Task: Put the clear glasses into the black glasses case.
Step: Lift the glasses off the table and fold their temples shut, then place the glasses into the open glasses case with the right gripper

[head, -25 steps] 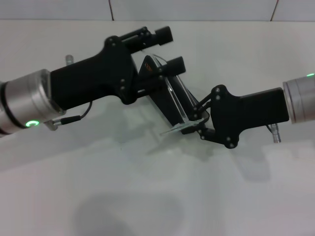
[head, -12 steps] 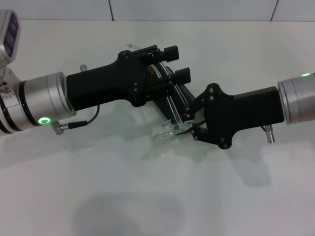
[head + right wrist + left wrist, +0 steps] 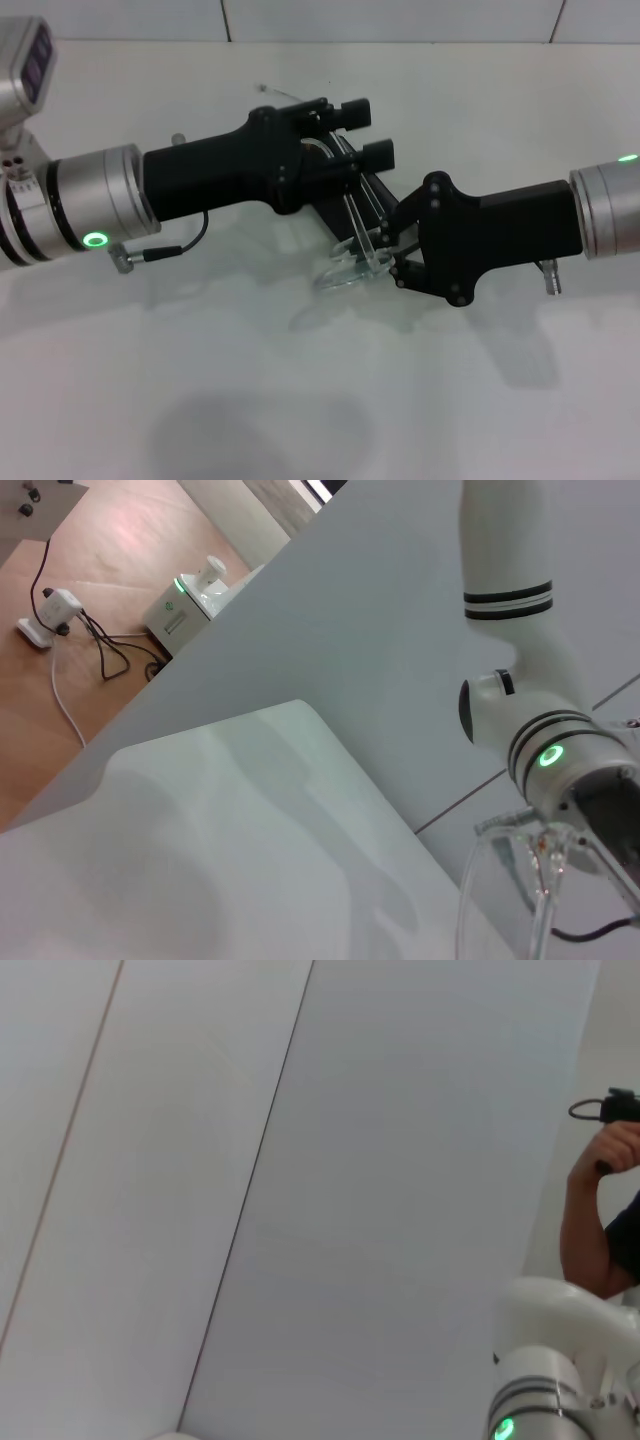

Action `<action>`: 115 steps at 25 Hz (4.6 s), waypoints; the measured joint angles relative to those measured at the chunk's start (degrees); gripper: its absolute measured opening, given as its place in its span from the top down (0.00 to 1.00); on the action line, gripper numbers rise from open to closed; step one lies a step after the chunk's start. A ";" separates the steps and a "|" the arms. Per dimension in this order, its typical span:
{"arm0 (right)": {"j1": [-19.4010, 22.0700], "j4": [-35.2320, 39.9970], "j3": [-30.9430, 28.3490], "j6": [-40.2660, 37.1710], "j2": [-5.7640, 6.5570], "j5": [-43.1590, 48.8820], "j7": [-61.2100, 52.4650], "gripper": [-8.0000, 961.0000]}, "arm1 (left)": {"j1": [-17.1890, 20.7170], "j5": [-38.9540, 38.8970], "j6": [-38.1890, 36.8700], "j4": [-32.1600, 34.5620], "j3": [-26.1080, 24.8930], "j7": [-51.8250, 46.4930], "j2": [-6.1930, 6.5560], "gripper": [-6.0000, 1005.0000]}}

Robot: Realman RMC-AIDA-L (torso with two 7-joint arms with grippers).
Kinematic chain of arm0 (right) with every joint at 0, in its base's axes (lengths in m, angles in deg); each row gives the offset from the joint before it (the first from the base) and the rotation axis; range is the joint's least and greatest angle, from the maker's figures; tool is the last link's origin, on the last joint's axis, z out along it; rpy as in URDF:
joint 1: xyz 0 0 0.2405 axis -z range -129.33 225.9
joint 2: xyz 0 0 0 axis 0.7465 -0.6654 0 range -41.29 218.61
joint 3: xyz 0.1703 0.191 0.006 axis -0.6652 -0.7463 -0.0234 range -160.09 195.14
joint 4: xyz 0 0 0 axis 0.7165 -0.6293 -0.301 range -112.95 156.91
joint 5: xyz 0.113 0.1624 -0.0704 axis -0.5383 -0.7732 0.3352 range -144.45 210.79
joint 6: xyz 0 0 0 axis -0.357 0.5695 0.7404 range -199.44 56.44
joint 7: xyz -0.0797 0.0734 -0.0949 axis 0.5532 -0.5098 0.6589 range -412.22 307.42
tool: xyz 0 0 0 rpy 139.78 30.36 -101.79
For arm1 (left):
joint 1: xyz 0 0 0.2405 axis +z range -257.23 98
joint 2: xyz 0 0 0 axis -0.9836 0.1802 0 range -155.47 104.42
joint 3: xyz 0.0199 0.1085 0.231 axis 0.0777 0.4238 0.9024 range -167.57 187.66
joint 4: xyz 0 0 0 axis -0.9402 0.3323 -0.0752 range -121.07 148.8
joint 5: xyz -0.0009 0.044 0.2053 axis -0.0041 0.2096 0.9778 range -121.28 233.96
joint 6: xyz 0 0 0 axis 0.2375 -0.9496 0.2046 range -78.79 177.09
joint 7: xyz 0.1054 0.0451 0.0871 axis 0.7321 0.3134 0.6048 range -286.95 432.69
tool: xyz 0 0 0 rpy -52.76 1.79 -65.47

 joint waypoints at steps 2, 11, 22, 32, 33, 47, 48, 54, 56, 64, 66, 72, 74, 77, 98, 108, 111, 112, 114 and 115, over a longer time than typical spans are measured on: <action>0.31 -0.15 -0.17 -0.01 0.10 -0.01 0.01 0.88 | 0.00 -0.70 -0.28 0.25 -0.03 -0.72 0.07 0.36; 2.00 0.87 -0.66 0.45 0.16 -0.05 0.43 0.88 | 0.16 -0.81 -0.49 0.03 0.25 -3.28 0.87 0.36; 2.22 0.98 -1.22 0.27 0.18 -2.25 3.06 0.88 | -0.53 3.66 -0.55 -0.10 0.54 -7.86 0.73 0.36; 2.43 0.98 -1.23 0.14 0.21 -2.25 3.16 0.88 | -2.09 6.64 -0.55 -0.27 0.43 -9.12 0.25 0.36; 2.45 0.98 -1.23 0.14 0.24 -2.25 3.16 0.88 | -2.05 6.59 -0.55 -0.26 0.28 -9.13 0.25 0.36; 3.11 0.58 -4.05 -9.48 0.37 -3.51 5.63 0.88 | 1.36 6.52 2.16 -0.09 -4.26 -8.30 3.35 0.36; 3.16 0.13 -4.59 -12.54 0.36 -4.41 6.43 0.88 | 1.57 6.61 3.01 0.00 -4.15 -8.20 3.43 0.36; 1.99 -2.57 -2.94 -17.85 -0.08 -5.98 7.90 0.88 | 1.26 6.78 5.66 -0.06 -4.15 -5.46 2.63 0.36; 0.33 -5.51 -0.90 -17.97 -0.05 -7.95 7.87 0.88 | 0.92 6.71 5.74 0.19 -4.24 -3.79 1.96 0.36; -4.48 -13.76 -0.60 -15.79 0.00 -10.03 4.08 0.88 | 0.15 4.31 5.05 0.37 -5.80 2.84 -0.12 0.36; -4.63 -14.27 -0.60 -13.51 0.03 -10.87 2.34 0.88 | 0.49 3.44 4.09 0.36 -5.81 4.47 -0.34 0.36; -5.06 -15.91 -0.57 -9.61 -0.11 -12.32 -1.87 0.88 | 0.82 3.01 1.26 0.33 -5.94 8.41 -1.04 0.36; -5.41 -16.66 -0.52 -9.13 -0.08 -13.01 -2.28 0.88 | 0.84 2.97 1.02 0.36 -5.91 8.96 -1.14 0.36; -5.60 -16.89 -0.42 -8.42 -0.06 -13.40 -3.03 0.88 | 0.84 2.92 0.94 0.18 -5.94 9.70 -1.15 0.36; -3.87 -15.92 -0.42 -6.99 0.72 -13.03 -3.65 0.88 | 3.07 -0.46 1.34 -0.43 -11.42 11.30 -1.21 0.36; 6.44 -13.17 -17.80 -2.27 0.09 -23.41 0.37 0.88 | 4.15 0.54 5.62 -3.32 -17.28 11.30 -1.18 0.36; 6.08 -15.87 -18.77 1.54 0.02 -31.84 2.22 0.88 | 1.77 4.36 9.54 -5.12 -16.50 11.11 -1.34 0.36; 5.86 -16.75 -18.72 2.68 -0.06 -34.20 3.00 0.88 | 0.79 4.93 10.74 -5.90 -15.71 11.09 -1.36 0.36; 5.08 -18.49 -18.44 5.20 -0.20 -38.86 4.59 0.88 | -1.63 5.74 13.78 -7.50 -12.71 11.08 -1.42 0.36; 4.84 -18.83 -18.42 5.69 -0.20 -39.43 4.76 0.88 | -2.53 5.77 14.77 -7.86 -10.93 10.99 -1.42 0.36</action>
